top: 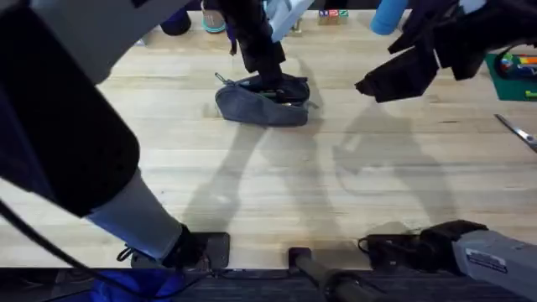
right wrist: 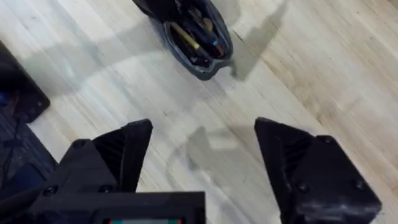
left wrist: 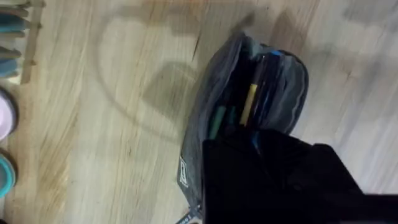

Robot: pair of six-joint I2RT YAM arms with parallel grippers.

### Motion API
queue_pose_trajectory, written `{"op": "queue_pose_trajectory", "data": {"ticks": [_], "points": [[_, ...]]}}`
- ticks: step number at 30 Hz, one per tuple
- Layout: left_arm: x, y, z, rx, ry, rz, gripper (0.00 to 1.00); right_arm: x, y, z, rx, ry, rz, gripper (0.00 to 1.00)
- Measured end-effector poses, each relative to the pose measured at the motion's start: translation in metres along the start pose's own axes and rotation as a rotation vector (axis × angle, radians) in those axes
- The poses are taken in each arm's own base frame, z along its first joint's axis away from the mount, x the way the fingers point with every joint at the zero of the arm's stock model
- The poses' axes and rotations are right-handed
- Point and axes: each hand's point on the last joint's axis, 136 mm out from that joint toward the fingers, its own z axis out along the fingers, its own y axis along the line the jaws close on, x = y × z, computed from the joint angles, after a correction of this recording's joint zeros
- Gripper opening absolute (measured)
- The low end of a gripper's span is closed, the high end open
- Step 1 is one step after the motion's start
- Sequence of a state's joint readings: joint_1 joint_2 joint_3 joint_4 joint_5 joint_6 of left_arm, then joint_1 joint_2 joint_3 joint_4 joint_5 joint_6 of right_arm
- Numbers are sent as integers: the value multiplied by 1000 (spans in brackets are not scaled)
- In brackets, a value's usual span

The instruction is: Unzip the bag, pick up the pens from the table one at a time and place them inside, then zip the bag closed.

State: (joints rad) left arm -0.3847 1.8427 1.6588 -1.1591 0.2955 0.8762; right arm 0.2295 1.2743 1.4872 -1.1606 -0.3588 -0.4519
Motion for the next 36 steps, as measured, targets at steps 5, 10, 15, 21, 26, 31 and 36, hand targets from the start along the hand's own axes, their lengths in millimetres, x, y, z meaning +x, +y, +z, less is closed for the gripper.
{"op": "queue_pose_trajectory", "data": {"ticks": [5, 10, 15, 21, 26, 31, 36], "points": [[4, 1, 11, 24, 20, 20, 41, 0, 0, 0, 0, 0, 0, 998], [7, 2, 21, 41, 32, 44, 42, 0, 0, 0, 0, 0, 0, 998], [12, 3, 36, 71, 55, 41, 42, 0, 0, 0, 0, 0, 0, 998], [17, 3, 49, 99, 76, 33, 42, 0, 0, 0, 0, 0, 0, 997], [18, 3, 51, 103, 80, 32, 42, 0, 0, 0, 0, 0, 0, 998], [18, 3, 51, 103, 80, 32, 42, 0, 0, 0, 0, 0, 0, 998], [18, 3, 51, 103, 79, 34, 155, 0, 0, 0, 0, 0, 0, 998]]}}
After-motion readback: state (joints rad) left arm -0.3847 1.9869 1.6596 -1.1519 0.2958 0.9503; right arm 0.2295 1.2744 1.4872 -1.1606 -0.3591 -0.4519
